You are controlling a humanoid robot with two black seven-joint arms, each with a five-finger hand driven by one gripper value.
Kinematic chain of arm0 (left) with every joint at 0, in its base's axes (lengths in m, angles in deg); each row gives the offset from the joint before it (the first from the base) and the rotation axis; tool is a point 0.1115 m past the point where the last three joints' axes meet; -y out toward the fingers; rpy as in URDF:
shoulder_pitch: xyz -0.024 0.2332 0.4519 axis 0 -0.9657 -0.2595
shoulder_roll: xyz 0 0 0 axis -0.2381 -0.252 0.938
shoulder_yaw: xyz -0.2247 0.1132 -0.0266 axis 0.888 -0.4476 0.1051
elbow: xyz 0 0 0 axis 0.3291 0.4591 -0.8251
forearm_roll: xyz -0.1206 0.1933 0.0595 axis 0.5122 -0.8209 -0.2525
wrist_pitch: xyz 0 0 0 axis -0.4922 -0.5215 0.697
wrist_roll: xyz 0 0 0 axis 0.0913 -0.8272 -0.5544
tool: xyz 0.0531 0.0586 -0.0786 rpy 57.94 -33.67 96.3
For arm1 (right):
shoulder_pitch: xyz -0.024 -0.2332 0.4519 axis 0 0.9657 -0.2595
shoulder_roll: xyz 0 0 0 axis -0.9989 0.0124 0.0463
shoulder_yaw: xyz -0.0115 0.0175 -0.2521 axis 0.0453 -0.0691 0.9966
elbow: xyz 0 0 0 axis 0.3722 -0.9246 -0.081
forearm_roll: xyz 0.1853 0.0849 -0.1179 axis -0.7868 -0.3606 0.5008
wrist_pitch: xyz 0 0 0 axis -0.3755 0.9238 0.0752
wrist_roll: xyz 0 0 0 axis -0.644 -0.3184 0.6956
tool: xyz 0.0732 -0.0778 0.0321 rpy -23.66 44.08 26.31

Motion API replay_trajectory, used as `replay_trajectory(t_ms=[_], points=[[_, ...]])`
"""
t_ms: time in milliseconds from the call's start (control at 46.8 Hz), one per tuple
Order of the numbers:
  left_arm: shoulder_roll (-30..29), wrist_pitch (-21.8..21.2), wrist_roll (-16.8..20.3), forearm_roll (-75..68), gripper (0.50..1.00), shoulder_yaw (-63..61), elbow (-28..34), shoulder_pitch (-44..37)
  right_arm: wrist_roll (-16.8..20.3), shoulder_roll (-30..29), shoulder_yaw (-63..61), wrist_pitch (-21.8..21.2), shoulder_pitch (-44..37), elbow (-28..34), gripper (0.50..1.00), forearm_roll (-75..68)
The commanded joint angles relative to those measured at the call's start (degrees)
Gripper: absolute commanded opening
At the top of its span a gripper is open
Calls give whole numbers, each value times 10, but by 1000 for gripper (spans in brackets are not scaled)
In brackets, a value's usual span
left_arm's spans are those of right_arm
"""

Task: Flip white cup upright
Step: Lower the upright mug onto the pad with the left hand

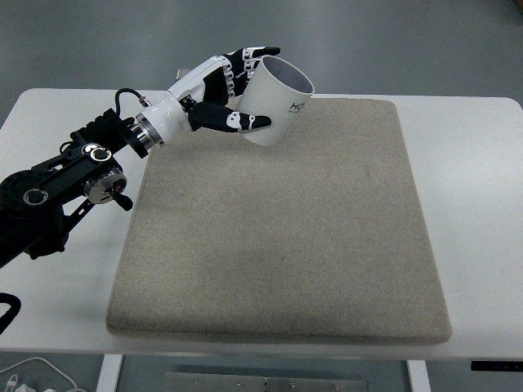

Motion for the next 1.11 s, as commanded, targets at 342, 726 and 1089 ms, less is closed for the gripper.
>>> replay_trajectory(t_ms=[342, 726, 1089], points=[[10, -4, 95, 1, 500, 1, 17, -52, 0, 0, 0, 0, 0, 0, 930, 0], [10, 1, 95, -9, 500, -6, 73, -64, 0, 0, 0, 0, 0, 0, 930, 0], [22, 1, 95, -18, 500, -9, 110, -65, 0, 0, 0, 0, 0, 0, 930, 0]])
